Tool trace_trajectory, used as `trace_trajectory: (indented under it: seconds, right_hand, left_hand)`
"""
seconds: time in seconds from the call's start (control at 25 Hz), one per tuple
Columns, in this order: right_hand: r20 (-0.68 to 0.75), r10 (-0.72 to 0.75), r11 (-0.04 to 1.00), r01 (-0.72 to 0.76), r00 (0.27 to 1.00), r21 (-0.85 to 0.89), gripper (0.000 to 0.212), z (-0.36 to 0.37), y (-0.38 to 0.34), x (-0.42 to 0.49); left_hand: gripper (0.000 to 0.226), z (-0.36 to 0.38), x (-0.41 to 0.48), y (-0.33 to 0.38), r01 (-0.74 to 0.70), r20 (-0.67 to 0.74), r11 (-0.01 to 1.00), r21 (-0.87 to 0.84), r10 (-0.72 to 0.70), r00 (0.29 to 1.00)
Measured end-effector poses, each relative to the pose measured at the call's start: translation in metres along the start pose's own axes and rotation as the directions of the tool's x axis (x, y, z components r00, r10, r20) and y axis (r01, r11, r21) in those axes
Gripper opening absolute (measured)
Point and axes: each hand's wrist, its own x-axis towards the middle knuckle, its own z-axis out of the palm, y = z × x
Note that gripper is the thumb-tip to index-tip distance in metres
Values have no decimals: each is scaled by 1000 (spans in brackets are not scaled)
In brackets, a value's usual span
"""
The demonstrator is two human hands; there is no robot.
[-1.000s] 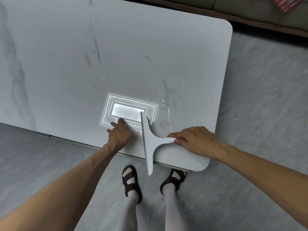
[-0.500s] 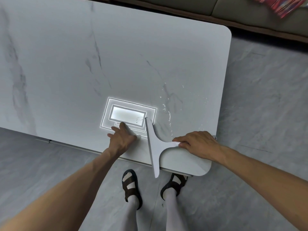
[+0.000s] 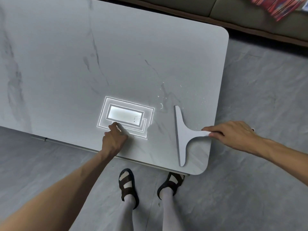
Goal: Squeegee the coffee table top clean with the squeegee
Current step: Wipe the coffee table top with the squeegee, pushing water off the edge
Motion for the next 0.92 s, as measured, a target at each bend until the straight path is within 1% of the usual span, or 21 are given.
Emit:
trace_trajectory:
  seconds: [0.08, 0.16, 0.24, 0.32, 0.4, 0.44, 0.52, 0.64, 0.68, 0.72, 0.76, 0.8, 0.84, 0.92]
  right_hand:
    - [2, -106, 992, 106, 994, 67, 34, 0, -32, 14]
    - [48, -230, 965, 222, 972, 142, 36, 7, -85, 40]
    - [103, -337, 935, 319, 936, 157, 36, 19, -147, 68]
    - [145, -404, 912, 386, 903, 138, 36, 29, -196, 86]
    - [155, -417, 908, 404, 896, 111, 37, 35, -213, 94]
    - [141, -408, 912, 394, 902, 115, 36, 35, -208, 96]
    - [97, -349, 932, 333, 932, 145, 35, 30, -177, 97]
    - [47, -152, 971, 141, 987, 192, 34, 13, -101, 88]
    - [23, -84, 977, 78, 996, 196, 33, 7, -76, 82]
    - [0, -21, 982, 21, 1000, 190, 33, 2, -52, 76]
    - [-21, 37, 983, -33, 999, 181, 32, -3, -31, 69]
    - [-41, 89, 982, -81, 995, 171, 32, -6, -15, 62]
    - [-62, 126, 981, -115, 990, 159, 31, -10, -3, 56]
    - [-102, 166, 975, -147, 981, 169, 31, -19, 14, 48]
  left_hand:
    - [42, -6, -2, -8, 53, -88, 994, -98, -62, 994]
    - [40, -15, -2, -19, 87, -116, 975, -205, -113, 987]
    - [39, -23, -2, -31, 117, -137, 954, -276, -159, 978]
    - [42, -27, -3, -42, 130, -136, 956, -262, -170, 976]
    - [48, -27, -3, -46, 140, -110, 961, -238, -170, 979]
    - [49, -26, -4, -45, 132, -107, 967, -219, -159, 982]
    - [47, -23, -5, -36, 78, -116, 984, -163, -98, 988]
    - [47, -14, -4, -10, -71, -104, 997, 21, 73, 992]
    - [48, -11, -2, 0, -106, -99, 990, 89, 114, 988]
    - [50, -8, 1, 12, -120, -88, 985, 122, 131, 988]
    - [56, -4, 6, 24, -122, -67, 984, 133, 132, 989]
    - [68, 0, 10, 34, -121, -42, 982, 147, 129, 991]
    - [86, 4, 17, 43, -124, -15, 974, 188, 129, 992]
    - [123, 16, 33, 59, -149, 13, 933, 326, 153, 988]
